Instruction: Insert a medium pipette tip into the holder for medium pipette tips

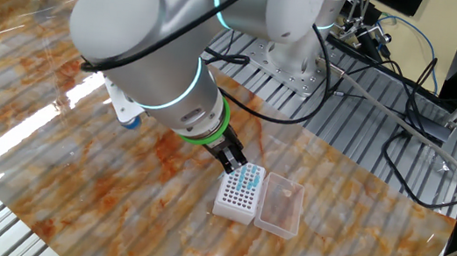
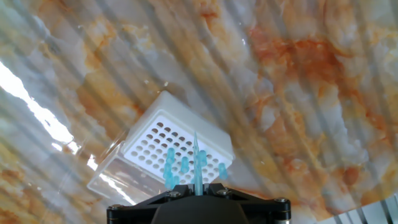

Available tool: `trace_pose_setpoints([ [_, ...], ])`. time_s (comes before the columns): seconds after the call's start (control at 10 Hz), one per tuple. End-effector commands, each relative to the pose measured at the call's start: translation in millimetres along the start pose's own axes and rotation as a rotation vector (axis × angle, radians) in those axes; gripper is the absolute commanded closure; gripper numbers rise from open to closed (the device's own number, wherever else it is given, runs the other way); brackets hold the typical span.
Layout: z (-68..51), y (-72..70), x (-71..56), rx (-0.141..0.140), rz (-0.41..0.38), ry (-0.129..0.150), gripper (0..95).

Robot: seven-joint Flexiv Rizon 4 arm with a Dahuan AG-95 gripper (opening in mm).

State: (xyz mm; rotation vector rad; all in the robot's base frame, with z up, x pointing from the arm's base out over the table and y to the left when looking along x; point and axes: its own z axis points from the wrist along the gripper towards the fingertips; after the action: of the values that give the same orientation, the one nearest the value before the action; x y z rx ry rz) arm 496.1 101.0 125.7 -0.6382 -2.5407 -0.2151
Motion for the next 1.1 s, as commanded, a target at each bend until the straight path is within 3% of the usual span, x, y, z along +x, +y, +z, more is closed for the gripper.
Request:
trace_pose_setpoints([
  [0.1, 0.1, 0.7, 2.1, -0.005, 0.006, 0.002, 95.0],
  [0.4, 2.5, 3.3, 3.2, -0.031, 0.016, 0.020, 95.0],
  [1.1, 8.1, 8.7, 3.0, -0.057, 0.040, 0.040, 95.0],
])
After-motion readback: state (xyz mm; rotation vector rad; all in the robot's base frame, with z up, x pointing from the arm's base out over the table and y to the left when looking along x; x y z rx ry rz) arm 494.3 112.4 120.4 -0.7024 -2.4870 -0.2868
